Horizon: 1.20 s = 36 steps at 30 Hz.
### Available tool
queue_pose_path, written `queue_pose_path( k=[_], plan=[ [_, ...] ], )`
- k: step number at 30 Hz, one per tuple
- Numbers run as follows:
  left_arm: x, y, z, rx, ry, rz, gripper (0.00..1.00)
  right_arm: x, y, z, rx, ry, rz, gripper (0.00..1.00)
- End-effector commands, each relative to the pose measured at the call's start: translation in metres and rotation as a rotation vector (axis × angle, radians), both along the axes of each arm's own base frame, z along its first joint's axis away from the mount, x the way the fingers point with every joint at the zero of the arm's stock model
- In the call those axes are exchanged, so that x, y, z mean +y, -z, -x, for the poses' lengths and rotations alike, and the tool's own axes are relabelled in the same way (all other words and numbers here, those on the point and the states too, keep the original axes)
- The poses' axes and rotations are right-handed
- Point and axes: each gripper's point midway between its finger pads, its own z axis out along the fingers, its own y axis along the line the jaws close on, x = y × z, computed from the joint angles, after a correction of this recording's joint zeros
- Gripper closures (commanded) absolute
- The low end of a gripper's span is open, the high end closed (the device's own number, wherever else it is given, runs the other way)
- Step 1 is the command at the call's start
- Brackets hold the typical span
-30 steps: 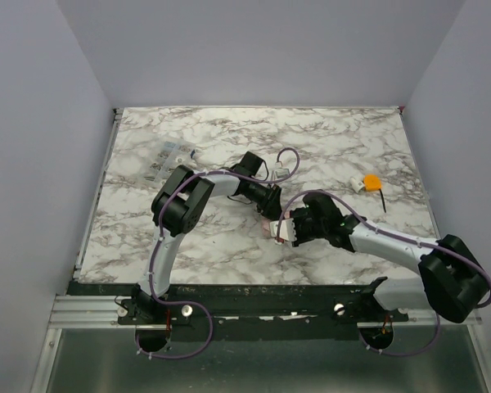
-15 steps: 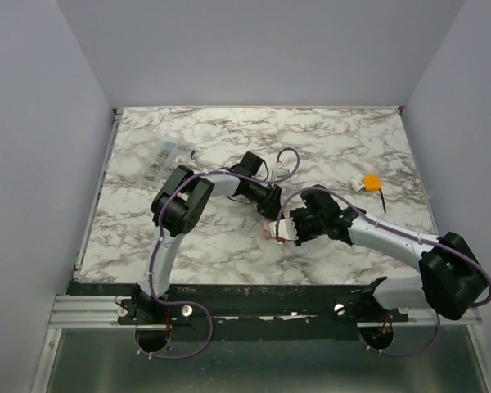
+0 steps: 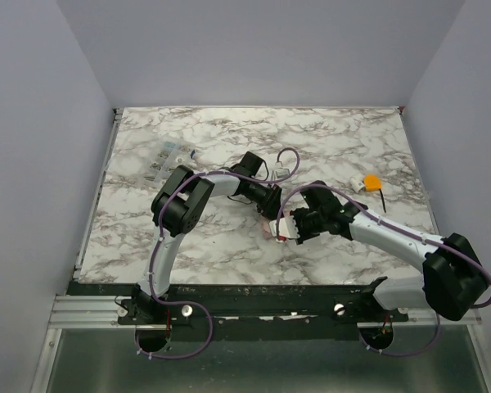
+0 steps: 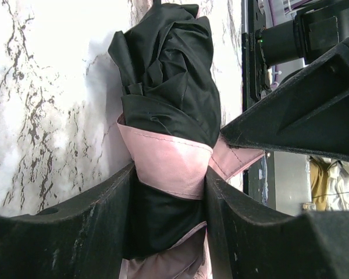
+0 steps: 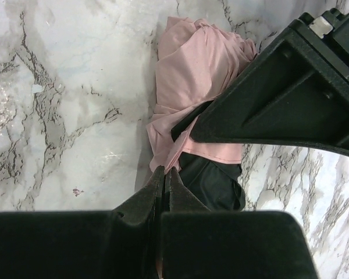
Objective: Put away the umbrella
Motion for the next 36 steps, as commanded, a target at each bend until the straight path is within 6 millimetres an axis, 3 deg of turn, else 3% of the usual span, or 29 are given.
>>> queue_pose_path(
  k=[1, 4, 18, 19, 20, 36],
  plan=[
    [0.062, 0.115, 0.042, 0.137, -0.06, -0.461, 0.49, -0.018, 0.01, 0.018, 0.054, -0.015, 0.072, 1.0],
    [0.061, 0.114, 0.041, 0.137, -0.06, -0.457, 0.45, -0.02, 0.016, 0.022, 0.055, -0.027, 0.092, 1.0],
    [0.06, 0.113, 0.041, 0.142, -0.058, -0.451, 0.42, -0.028, 0.028, 0.02, 0.026, -0.02, 0.134, 1.0],
    [0.06, 0.113, 0.042, 0.145, -0.058, -0.449, 0.28, -0.027, 0.029, 0.018, 0.026, -0.011, 0.131, 1.0],
    [0.06, 0.112, 0.042, 0.146, -0.057, -0.447, 0.03, -0.026, 0.029, 0.017, 0.026, -0.003, 0.127, 1.0],
    [0.074, 0.119, 0.048, 0.106, -0.059, -0.486, 0.01, -0.005, 0.006, -0.002, 0.037, 0.09, 0.019, 1.0]
  ],
)
